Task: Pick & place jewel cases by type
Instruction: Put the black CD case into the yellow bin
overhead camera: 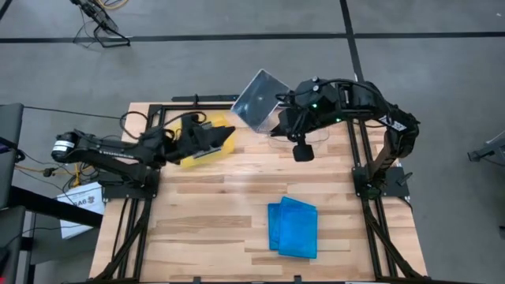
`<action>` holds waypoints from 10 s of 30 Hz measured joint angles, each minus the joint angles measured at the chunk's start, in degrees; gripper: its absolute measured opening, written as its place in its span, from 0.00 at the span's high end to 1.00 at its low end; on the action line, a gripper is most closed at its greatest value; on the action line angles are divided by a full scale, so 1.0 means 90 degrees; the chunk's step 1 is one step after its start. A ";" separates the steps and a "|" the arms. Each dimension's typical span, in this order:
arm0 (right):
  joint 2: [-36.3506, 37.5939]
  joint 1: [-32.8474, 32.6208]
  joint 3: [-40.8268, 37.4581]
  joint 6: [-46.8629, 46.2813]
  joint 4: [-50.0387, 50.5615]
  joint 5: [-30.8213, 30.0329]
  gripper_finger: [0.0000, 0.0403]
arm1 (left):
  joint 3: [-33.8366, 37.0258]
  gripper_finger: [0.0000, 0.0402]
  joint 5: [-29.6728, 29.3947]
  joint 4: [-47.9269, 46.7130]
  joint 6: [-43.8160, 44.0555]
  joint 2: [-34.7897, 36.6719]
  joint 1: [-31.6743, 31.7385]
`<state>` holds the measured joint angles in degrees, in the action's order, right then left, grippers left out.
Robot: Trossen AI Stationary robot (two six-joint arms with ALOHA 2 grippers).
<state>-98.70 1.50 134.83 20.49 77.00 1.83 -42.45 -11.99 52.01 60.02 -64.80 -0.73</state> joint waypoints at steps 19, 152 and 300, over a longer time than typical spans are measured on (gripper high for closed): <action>0.0001 -0.0087 -0.0112 0.0419 -0.0024 -0.0273 1.00 | -0.1176 0.16 -0.0169 -0.1642 0.0605 -0.0640 0.0554; 0.1461 0.0685 -0.4341 -0.3468 -0.6386 0.1622 0.21 | -0.1293 0.95 0.0253 -0.6525 -0.4129 0.1771 -0.0103; 0.0127 0.1100 -0.4355 -0.3368 -0.6522 0.2595 0.92 | -0.1312 0.97 -0.0976 -0.6182 -0.5006 0.1569 0.0176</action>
<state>-97.56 11.40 95.64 -9.82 18.31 25.18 -54.26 -20.78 -3.63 14.96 -50.67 0.85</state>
